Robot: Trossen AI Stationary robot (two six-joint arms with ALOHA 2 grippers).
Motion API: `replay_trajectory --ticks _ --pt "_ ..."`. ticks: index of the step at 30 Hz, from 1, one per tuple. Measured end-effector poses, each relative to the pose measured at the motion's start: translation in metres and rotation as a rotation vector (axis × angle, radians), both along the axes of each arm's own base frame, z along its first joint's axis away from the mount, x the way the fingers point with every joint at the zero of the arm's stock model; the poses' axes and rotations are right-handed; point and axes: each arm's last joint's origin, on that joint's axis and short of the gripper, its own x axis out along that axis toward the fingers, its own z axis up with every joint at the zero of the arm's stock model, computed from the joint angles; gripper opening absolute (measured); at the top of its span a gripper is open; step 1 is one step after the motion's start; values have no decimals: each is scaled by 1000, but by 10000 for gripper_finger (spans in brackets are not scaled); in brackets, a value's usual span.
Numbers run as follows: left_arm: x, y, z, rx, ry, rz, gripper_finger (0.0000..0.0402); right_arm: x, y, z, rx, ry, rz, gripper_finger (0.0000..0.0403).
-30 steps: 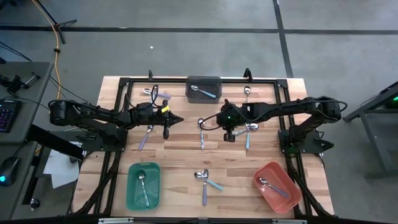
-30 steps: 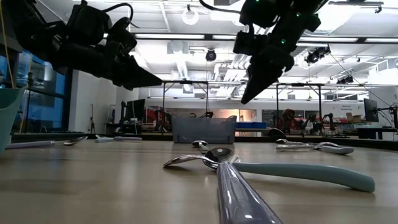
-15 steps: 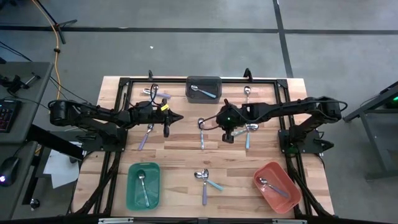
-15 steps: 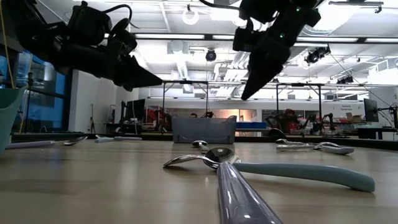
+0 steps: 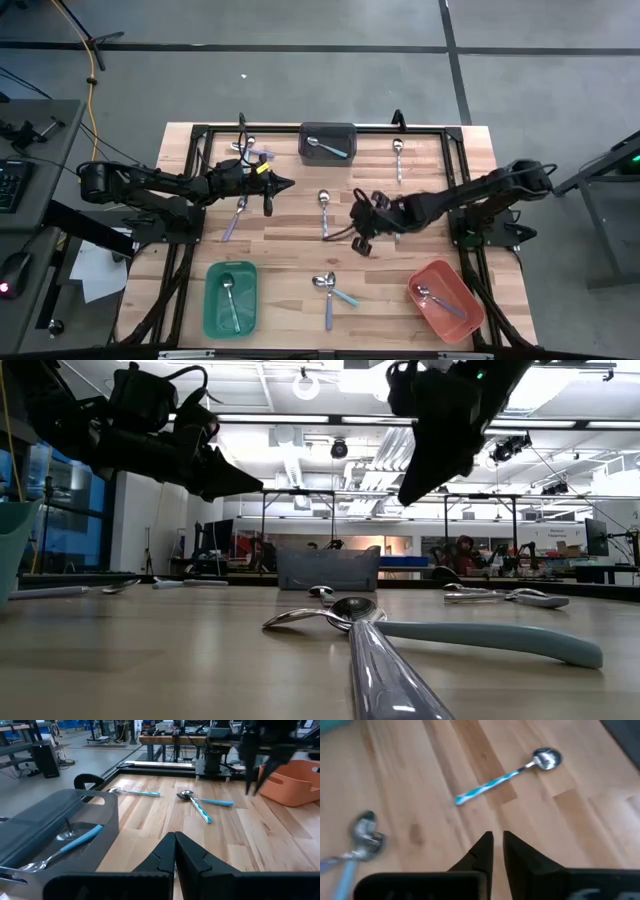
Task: Sort silverware by color (type)
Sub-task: Put the blue spoon into the black bin
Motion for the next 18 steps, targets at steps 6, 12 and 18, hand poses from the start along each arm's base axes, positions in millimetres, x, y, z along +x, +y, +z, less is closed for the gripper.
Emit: replay_trajectory --ticks 6,12,18 --pt "0 0 0 -6 0 -1 0 1 35 -8 85 -57 -50 85" --pt "0 0 -1 0 9 -3 0 9 67 -31 184 -59 -35 134" --pt "-1 -1 -4 -11 39 -8 0 25 101 -38 189 -35 37 151"
